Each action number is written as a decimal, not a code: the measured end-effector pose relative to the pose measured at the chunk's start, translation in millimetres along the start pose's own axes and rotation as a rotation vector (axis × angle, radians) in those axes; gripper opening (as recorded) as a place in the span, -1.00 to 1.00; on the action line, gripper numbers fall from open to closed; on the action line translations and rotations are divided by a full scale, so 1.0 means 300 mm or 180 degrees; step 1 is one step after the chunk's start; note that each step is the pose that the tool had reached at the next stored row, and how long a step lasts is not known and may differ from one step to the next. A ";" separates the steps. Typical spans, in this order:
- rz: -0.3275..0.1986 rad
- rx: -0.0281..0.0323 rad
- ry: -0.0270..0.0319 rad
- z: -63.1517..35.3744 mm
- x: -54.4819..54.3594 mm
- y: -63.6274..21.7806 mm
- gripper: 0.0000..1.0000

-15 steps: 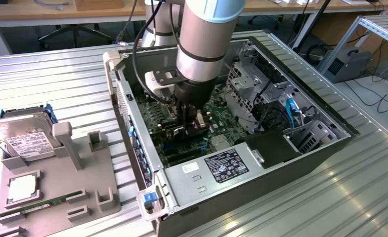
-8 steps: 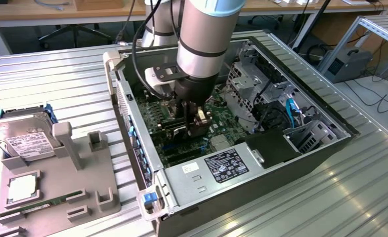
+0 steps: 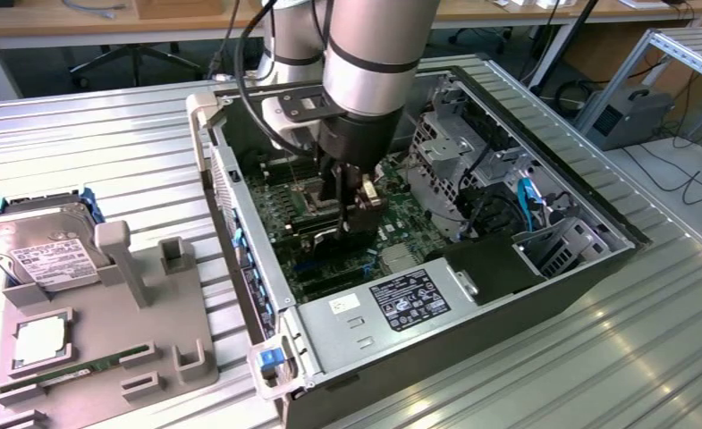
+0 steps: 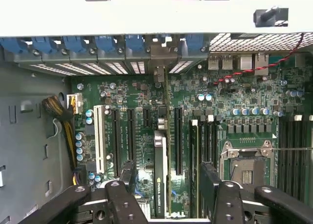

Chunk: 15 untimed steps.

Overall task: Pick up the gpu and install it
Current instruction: 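Insert the gpu into the slot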

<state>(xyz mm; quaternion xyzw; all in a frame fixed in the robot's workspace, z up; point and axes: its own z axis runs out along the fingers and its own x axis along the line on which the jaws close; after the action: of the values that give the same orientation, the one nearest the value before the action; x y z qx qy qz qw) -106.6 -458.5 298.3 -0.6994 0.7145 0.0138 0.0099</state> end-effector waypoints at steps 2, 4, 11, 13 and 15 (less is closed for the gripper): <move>0.0000 0.0000 0.0000 0.027 0.001 0.000 0.28; 0.0000 0.0000 0.0000 0.042 0.001 0.001 0.28; 0.0000 0.0000 0.0000 0.098 0.003 0.003 0.28; 0.0000 0.0000 0.0001 0.103 0.004 0.003 0.28; 0.0000 0.0000 0.0000 0.103 0.004 0.003 0.28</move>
<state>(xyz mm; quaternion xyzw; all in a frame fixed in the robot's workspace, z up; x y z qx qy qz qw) -107.6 -458.5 267.3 -0.6994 0.7145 0.0137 0.0099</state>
